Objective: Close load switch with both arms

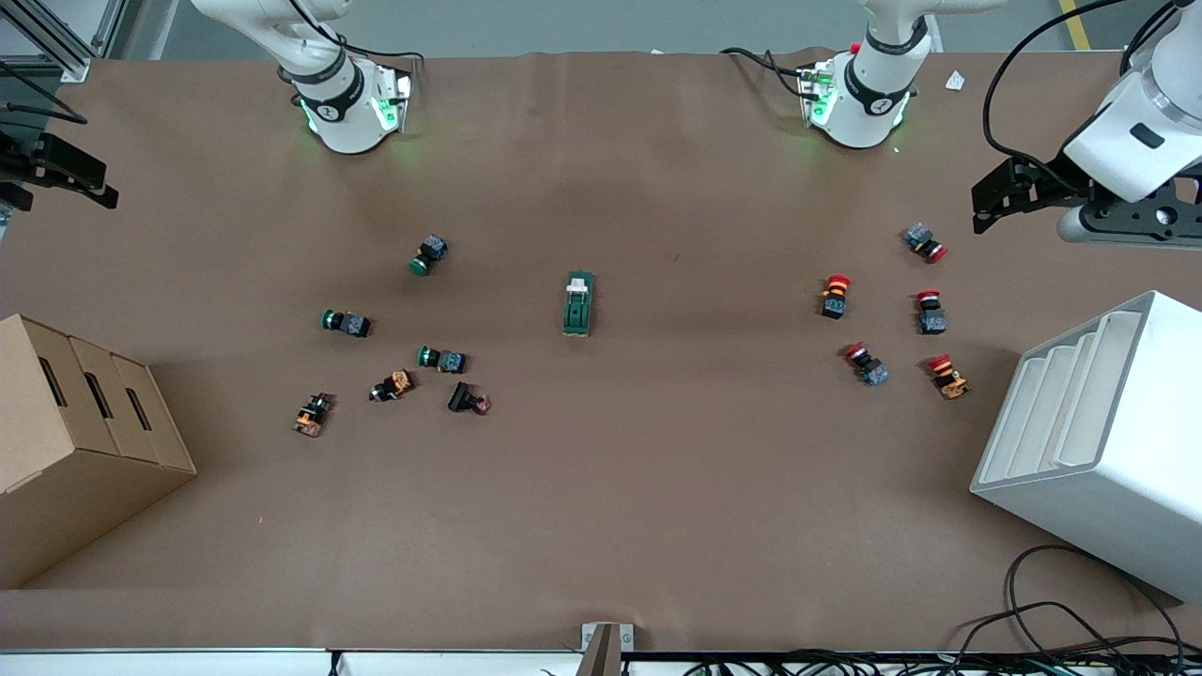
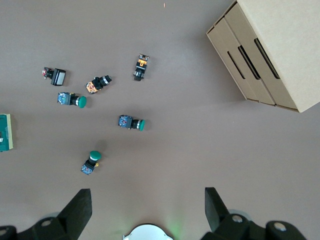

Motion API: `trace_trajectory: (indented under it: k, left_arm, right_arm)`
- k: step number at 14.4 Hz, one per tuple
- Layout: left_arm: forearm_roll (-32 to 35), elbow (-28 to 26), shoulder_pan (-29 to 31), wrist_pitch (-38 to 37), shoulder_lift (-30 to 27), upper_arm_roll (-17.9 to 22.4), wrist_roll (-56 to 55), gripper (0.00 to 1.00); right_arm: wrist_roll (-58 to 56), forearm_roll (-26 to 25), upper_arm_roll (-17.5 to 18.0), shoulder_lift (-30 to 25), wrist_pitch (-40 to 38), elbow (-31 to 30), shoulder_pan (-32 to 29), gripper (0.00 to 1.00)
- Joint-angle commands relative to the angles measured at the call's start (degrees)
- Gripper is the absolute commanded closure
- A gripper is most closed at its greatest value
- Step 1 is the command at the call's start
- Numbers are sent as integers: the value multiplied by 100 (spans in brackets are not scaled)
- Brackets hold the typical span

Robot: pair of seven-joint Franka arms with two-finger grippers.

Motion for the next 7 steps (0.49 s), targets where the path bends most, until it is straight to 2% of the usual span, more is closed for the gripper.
trace_trajectory:
  k: [1,5,7]
  left_arm:
    - [60,132,-24,-40,66,-6,94,0]
    - [-1,158,-103,21,180,-50,76,0]
    - [-10,499,-296,39,495,-155,23,0]
  right_arm:
    - [83,-44,19,-213,79,-232,9,0]
    - [110,-9,1,-204,-27,-232,-8,0]
    - [162,0,1,-204,-36,-232,0,0]
